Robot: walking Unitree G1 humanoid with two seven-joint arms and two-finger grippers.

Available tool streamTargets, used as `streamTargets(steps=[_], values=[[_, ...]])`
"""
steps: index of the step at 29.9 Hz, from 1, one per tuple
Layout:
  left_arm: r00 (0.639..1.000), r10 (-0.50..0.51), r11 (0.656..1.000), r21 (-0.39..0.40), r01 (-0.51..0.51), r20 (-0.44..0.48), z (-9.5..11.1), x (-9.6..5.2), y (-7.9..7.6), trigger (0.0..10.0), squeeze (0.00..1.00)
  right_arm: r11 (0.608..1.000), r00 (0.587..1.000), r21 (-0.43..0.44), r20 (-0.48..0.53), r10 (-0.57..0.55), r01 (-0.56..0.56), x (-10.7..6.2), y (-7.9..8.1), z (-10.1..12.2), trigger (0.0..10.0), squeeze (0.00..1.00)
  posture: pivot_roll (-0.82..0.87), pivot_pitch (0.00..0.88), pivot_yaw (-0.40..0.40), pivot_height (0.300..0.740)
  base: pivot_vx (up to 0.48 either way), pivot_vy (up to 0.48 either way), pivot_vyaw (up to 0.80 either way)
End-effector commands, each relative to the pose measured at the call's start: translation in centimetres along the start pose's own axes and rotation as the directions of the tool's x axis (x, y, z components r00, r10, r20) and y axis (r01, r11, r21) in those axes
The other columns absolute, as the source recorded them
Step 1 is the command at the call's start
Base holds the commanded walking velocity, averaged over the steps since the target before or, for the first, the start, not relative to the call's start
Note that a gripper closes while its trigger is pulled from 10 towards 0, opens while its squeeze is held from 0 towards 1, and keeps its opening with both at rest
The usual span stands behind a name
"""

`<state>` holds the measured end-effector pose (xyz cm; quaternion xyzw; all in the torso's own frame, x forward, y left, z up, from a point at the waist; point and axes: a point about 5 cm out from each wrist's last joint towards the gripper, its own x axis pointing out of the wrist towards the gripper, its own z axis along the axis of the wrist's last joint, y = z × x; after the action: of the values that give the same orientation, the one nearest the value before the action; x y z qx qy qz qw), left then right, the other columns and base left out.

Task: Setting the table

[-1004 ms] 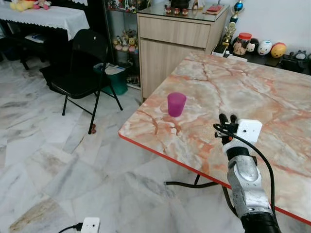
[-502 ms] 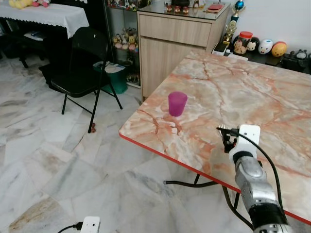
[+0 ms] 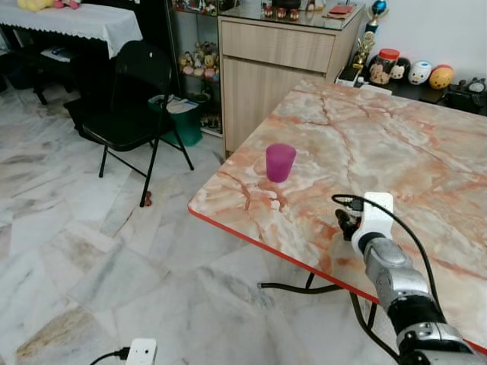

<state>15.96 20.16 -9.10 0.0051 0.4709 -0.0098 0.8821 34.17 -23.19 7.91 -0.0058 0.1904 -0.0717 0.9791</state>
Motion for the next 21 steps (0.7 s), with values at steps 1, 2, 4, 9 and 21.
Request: streamTargets(steps=[1, 2, 4, 9, 21], values=[[1.0, 0.009, 1.0, 0.0, -0.009, -0.009, -0.2, -0.1, 0.2, 10.0, 0.0, 1.0, 1.0, -0.001, 0.007, -0.022, 0.022, 0.1, -0.6, 0.6, 10.0, 0.0, 0.02, 0.0, -0.013, 0.736, 0.0, 0.0, 0.0], [1.0, 0.008, 1.0, 0.0, -0.008, -0.009, -0.2, -0.1, 0.2, 10.0, 0.0, 1.0, 1.0, -0.002, 0.008, -0.027, 0.027, 0.1, -0.7, 0.6, 10.0, 0.0, 0.02, 0.0, -0.013, 0.736, 0.0, 0.0, 0.0], [1.0, 0.008, 1.0, 0.001, -0.008, -0.009, -0.2, -0.1, 0.2, 10.0, 0.0, 1.0, 1.0, -0.004, 0.006, -0.029, 0.029, 0.2, -0.9, 0.5, 10.0, 0.0, 0.02, 0.0, -0.012, 0.736, 0.0, 0.0, 0.0], [1.0, 0.006, 1.0, 0.0, -0.006, -0.008, -0.1, -0.1, 0.2, 10.0, 0.0, 1.0, 0.999, 0.005, -0.041, -0.024, 0.024, 0.1, -0.9, -0.7, 10.0, 0.0, 0.02, 0.0, -0.011, 0.736, 0.0, 0.0, 0.0], [1.0, 0.007, 1.0, -0.002, -0.007, -0.009, -0.2, -0.1, 0.3, 10.0, 0.0, 0.999, 0.994, 0.021, -0.104, -0.036, 0.039, 0.0, -1.2, -2.2, 10.0, 0.0, 0.03, 0.0, -0.009, 0.736, 0.0, 0.0, 0.0]])
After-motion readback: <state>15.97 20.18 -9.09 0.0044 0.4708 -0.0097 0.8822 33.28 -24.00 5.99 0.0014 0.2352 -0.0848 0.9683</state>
